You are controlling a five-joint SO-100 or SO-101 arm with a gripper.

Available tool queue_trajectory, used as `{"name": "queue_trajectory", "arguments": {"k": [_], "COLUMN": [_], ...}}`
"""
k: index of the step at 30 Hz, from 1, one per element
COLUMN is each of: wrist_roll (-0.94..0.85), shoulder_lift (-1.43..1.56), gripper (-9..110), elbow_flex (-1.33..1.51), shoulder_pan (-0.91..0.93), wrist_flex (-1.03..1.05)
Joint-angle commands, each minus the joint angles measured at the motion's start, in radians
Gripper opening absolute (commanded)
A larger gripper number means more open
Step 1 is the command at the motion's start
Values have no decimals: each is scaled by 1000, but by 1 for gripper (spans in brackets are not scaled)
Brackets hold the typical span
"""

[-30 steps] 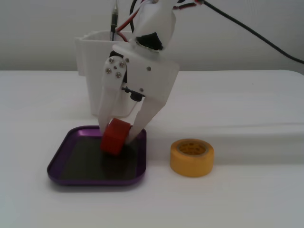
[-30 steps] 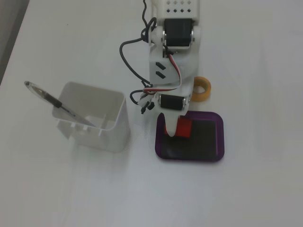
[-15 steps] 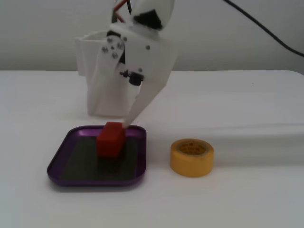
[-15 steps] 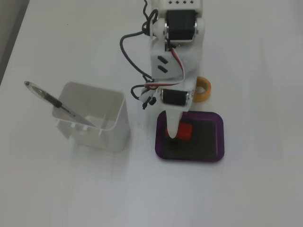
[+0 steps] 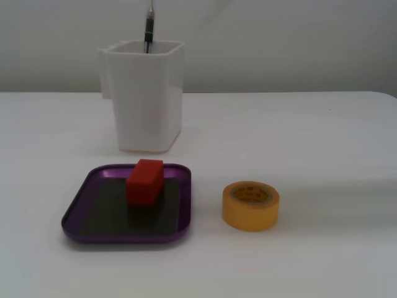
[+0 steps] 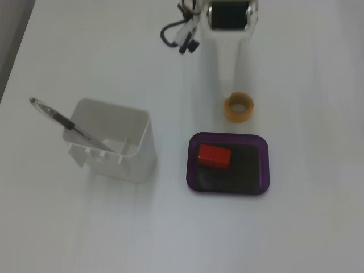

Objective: Pick up the red cube and place it in the box.

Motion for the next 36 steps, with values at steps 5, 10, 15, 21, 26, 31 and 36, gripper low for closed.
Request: {"name": "queue_trajectory", "arguments": {"k": [5,10,15,21,26,31,36], "wrist_roll": [14,11,11,0,0,3,5], "shoulder_lift": [216,302,479,776,1043,1295,1525], "gripper": [16,16,16,16,16,17,16], "elbow_flex": [21,227,479,847,1172,1473,1674], "shoulder_pan": [-25,-28,-28,-14,-12,-12,-11], "wrist_flex": [124,123,107,-83,-267,-400,-442]}}
